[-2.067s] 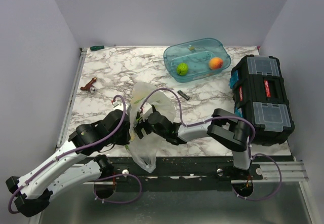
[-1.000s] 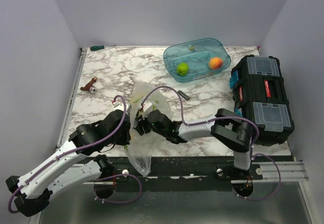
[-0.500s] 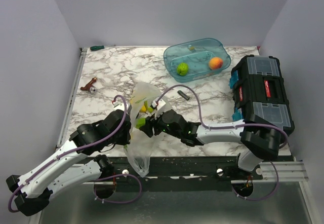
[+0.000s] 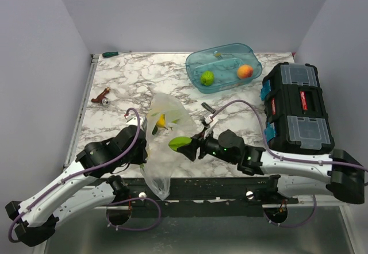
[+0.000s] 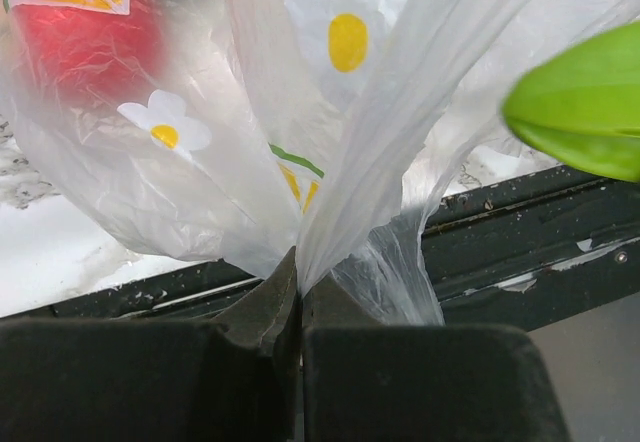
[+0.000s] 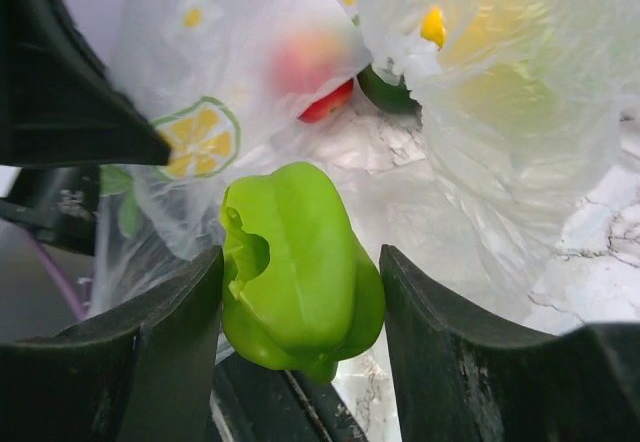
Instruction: Take the fake fruits out of the plastic bag
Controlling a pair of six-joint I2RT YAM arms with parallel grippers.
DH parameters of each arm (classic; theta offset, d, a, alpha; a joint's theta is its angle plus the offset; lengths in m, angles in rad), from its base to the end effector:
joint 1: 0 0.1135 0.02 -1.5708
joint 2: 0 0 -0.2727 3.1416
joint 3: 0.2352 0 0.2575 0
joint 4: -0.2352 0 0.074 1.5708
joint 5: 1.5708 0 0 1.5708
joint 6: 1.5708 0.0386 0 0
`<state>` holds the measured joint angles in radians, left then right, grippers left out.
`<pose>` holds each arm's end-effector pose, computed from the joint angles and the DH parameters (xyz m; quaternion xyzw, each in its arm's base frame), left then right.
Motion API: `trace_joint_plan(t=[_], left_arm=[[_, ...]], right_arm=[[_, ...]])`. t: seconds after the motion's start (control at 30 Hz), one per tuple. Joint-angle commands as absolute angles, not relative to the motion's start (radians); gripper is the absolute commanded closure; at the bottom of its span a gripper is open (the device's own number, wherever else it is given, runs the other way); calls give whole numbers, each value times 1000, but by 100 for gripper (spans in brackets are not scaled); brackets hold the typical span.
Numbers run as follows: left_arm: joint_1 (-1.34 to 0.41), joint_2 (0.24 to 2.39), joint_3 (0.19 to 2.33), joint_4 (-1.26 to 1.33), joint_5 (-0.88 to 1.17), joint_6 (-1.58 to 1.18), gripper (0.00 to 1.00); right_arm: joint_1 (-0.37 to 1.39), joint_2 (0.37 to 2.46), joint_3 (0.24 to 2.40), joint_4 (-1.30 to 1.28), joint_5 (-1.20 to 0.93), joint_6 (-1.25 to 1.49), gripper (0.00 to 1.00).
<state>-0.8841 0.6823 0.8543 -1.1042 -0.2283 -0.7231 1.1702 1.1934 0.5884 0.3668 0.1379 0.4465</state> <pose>0.0773 -0.0805 0.2978 0.0402 0.9431 -0.1494 0.2943 0.1097 0.2453 0.2475 -0.2378 0.7485 0.4085 0.4651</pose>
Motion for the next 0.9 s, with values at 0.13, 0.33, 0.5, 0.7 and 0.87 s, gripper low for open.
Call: trace_joint_plan(t=[0.13, 0.33, 0.5, 0.7, 0.87], left_arm=[[-889, 663, 853, -1080, -206, -689, 100], [-888, 640, 847, -1061, -189, -671, 100], [-888, 636, 848, -1074, -219, -687, 100], [-889, 659, 854, -1095, -238, -714, 100], [-888, 657, 856, -1101, -242, -718, 100]], right_arm=[[1174, 918, 549, 166, 346, 471, 99], [1160, 885, 620, 38, 632, 440, 99], [1065, 888, 680, 20, 692, 419, 99], [797, 996, 781, -25, 545, 465, 99], [611, 1175, 887, -17, 403, 502, 99]])
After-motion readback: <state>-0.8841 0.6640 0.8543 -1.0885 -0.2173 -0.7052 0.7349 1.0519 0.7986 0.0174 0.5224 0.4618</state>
